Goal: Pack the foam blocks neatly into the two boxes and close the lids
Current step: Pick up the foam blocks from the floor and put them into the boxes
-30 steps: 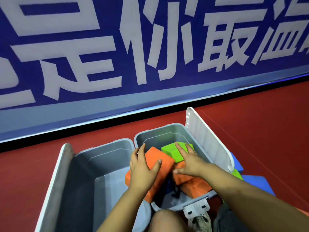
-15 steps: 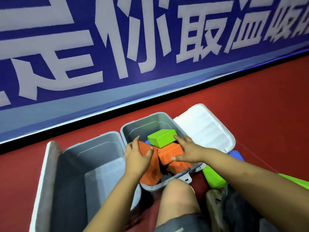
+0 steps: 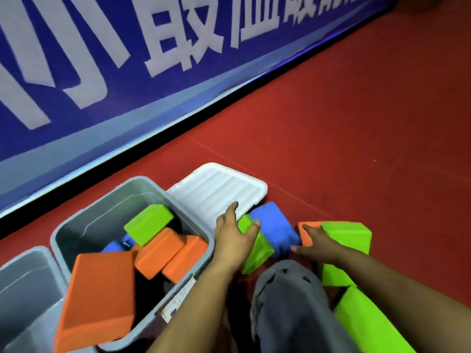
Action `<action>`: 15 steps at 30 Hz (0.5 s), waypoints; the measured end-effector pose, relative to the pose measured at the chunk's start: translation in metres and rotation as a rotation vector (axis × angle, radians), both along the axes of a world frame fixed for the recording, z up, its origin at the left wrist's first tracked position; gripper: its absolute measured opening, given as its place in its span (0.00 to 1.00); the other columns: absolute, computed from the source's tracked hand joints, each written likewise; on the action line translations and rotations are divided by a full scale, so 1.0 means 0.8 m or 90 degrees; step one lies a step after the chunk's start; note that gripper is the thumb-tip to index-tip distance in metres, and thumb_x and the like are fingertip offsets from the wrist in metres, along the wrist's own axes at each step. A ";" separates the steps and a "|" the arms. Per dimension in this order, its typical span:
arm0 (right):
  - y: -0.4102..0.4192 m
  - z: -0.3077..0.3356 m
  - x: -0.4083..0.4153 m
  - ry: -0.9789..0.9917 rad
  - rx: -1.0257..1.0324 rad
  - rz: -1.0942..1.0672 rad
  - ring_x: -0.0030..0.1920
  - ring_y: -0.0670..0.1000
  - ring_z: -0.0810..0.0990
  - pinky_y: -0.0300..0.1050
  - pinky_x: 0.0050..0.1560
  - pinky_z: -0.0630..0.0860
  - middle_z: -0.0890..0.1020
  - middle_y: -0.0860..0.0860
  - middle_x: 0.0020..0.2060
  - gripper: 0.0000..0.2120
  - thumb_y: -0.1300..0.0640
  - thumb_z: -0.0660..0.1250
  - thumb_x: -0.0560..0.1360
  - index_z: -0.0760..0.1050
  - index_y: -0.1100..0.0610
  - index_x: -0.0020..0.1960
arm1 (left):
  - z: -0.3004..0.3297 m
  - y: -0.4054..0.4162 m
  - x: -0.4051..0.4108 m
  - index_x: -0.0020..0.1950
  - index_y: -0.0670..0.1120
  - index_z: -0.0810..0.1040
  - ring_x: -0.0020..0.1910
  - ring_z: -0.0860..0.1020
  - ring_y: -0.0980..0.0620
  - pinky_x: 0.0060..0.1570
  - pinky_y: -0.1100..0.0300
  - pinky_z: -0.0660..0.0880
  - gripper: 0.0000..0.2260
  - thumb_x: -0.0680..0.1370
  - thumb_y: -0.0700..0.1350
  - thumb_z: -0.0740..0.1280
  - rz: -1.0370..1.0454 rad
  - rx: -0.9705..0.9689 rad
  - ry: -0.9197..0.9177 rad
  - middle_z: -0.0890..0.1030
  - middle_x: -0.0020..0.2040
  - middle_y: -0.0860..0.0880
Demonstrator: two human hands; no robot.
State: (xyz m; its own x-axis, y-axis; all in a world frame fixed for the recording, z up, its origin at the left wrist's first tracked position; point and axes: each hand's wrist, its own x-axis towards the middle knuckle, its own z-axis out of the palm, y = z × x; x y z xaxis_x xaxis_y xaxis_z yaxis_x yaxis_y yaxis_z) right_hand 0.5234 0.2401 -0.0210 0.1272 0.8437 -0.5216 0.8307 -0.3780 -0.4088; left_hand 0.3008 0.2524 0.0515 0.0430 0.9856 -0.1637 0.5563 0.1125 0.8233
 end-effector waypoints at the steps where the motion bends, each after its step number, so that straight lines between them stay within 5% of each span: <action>1: 0.001 -0.020 0.019 -0.003 -0.012 -0.026 0.74 0.58 0.59 0.44 0.70 0.59 0.58 0.61 0.75 0.45 0.39 0.68 0.71 0.52 0.60 0.76 | -0.012 0.009 0.019 0.75 0.50 0.61 0.70 0.66 0.45 0.69 0.56 0.61 0.33 0.73 0.54 0.70 -0.011 -0.026 -0.007 0.67 0.69 0.42; 5: 0.006 -0.089 0.063 -0.081 -0.033 -0.101 0.68 0.61 0.68 0.48 0.64 0.68 0.64 0.64 0.70 0.39 0.44 0.68 0.73 0.54 0.54 0.76 | -0.072 0.048 0.069 0.74 0.48 0.63 0.68 0.68 0.44 0.68 0.53 0.64 0.36 0.70 0.57 0.70 -0.014 -0.105 -0.017 0.70 0.68 0.40; 10: 0.035 -0.134 0.111 -0.317 0.015 -0.035 0.76 0.59 0.49 0.60 0.69 0.59 0.45 0.52 0.77 0.37 0.57 0.64 0.74 0.49 0.43 0.76 | -0.139 0.084 0.102 0.74 0.50 0.63 0.63 0.72 0.44 0.65 0.52 0.68 0.33 0.72 0.53 0.72 -0.066 -0.165 0.016 0.72 0.65 0.41; 15: 0.076 -0.167 0.156 -0.316 -0.104 -0.011 0.77 0.58 0.43 0.60 0.73 0.52 0.41 0.48 0.77 0.42 0.62 0.61 0.74 0.39 0.43 0.77 | -0.163 0.103 0.132 0.75 0.53 0.60 0.65 0.71 0.47 0.64 0.55 0.69 0.36 0.72 0.54 0.73 -0.159 -0.160 0.018 0.70 0.66 0.43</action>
